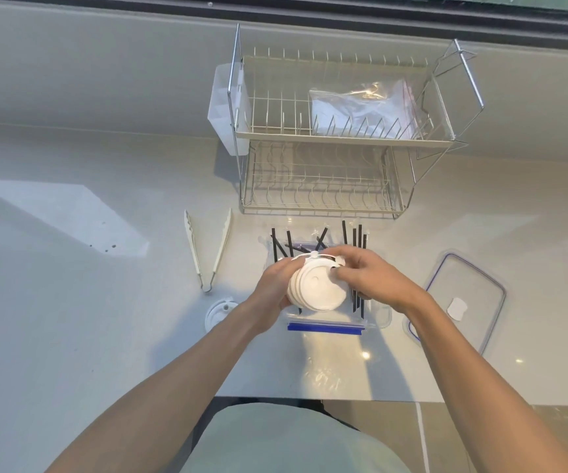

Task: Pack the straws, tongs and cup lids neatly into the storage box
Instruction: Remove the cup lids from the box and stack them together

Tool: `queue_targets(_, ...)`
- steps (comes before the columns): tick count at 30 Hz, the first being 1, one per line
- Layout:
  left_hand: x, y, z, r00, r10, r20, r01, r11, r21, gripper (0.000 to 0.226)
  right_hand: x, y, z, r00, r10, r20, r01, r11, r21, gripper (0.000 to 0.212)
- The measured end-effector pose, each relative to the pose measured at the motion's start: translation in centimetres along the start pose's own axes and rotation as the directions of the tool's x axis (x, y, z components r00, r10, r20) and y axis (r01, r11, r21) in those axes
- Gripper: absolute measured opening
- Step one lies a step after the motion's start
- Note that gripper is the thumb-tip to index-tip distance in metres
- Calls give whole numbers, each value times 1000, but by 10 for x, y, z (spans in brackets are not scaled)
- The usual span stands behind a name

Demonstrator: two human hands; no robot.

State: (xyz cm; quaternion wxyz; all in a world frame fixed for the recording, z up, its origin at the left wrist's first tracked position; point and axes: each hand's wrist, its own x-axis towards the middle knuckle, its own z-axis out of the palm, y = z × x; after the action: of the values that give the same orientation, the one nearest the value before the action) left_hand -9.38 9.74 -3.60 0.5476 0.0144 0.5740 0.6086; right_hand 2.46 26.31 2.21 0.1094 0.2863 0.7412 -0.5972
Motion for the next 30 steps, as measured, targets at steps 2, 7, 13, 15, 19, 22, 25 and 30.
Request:
queue_targets(2,-3,-2,-3,1000,-8,-3,8,1000,-20,37,2,3,6,996,22,-83,-20,1000,20,18)
queue_targets(7,-9,-3,-10,995,-49,86,49,999,-9,47,3,9,25,988,-108,-110,103,994,-48,16)
queue_targets(13,-17,-9,-10,998,-12,54,12,1000,5,41,4,15,43,954,-148,-261,149,989,-17,27)
queue_targets(15,-18,-10,-11,999,6,39,-6,1000,-12,43,2,19,47,941,-159,-299,162,987,-14,23)
queue_targets(19,-20,-9,-13,999,39,13,-37,994,-104,43,-7,29,56,931,-127,-343,156,986,57,21)
queue_targets(22,-19,-9,-14,998,54,14,-52,991,-121,44,-12,32,65,937,-64,-344,115,985,129,17)
queue_targets(25,-20,-15,-13,998,60,-15,-61,993,-97,41,-14,33,74,940,13,-342,64,975,213,21)
queue_targets(30,-19,-22,-14,992,42,-122,-50,997,-65,46,-16,30,80,960,125,-251,-14,915,402,20)
